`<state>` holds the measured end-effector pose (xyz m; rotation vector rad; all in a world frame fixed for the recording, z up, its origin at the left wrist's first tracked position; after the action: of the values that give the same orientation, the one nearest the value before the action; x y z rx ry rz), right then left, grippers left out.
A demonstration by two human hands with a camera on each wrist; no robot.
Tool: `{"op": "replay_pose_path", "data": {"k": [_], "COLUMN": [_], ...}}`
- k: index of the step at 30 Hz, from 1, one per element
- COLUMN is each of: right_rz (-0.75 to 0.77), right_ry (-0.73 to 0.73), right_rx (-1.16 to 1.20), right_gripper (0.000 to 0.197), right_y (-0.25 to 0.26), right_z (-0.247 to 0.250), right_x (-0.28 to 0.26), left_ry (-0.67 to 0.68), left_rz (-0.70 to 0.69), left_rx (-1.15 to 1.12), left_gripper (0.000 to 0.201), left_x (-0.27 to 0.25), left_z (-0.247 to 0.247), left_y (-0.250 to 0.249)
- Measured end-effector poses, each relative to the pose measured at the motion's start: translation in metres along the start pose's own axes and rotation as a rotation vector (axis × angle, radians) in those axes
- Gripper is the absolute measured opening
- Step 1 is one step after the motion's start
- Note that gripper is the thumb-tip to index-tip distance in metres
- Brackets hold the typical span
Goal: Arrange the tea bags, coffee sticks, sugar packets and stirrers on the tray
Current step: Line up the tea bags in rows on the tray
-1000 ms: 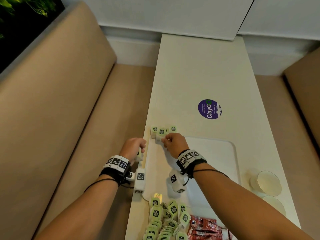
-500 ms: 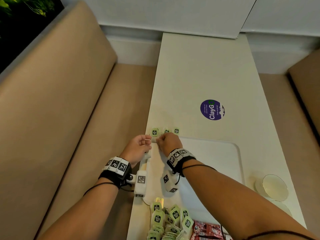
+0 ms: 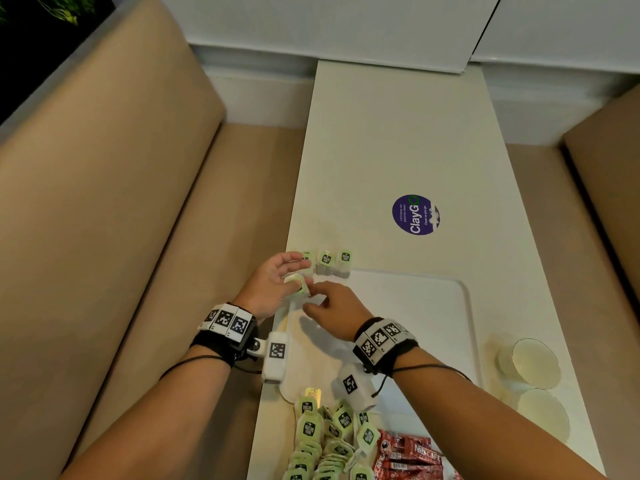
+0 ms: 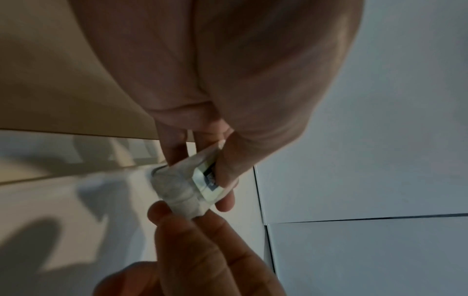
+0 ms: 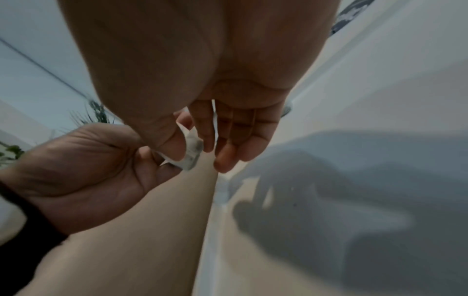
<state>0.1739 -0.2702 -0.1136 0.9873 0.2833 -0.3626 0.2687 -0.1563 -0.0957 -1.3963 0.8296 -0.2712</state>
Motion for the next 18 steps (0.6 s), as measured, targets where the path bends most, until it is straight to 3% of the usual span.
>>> {"op": "replay_pose_path", "data": {"k": [5,10,13,18], "right_rz": [0.026,0.017,0.01,-0.085], "right_ry": [-0.127,-0.224,-0.222,-0.276], "right_rx": [0.143,0.155,0.09,0.072], "right_gripper": [0.025,0.033,0.034,0.033], "right_y": [0.005,0.0,-0.003,-0.015], "right_z": [0.002,0.008,0.01,0.021], "right_x": [-0.008,-0.014,-0.015,-0.005], "left_ry": [0.04,-0.014,0.004,-0.058], "left_rz": [-0.016,-0.055,-0.081,-0.074], "left_rx": [0.015,0.345,0.421,0.453], "left_gripper": [0.043,0.023,0.007,0.015], "left_x": [0.0,0.0,0.0,0.008], "left_z": [-0.008,-0.002,-0.006,-0.007], "left_y": [-0.006,-0.001,-0.002,0.001]}}
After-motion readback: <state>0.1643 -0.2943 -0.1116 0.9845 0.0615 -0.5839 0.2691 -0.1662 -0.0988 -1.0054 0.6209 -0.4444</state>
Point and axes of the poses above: each hand's wrist, its own x-axis towards the middle knuckle, its own z-axis out of the back of the hand, y = z × x, the point moved 6 cm from there along x, towards the middle knuckle, and after that the axes turned 1 degree about -z, right-handed, at the moved point
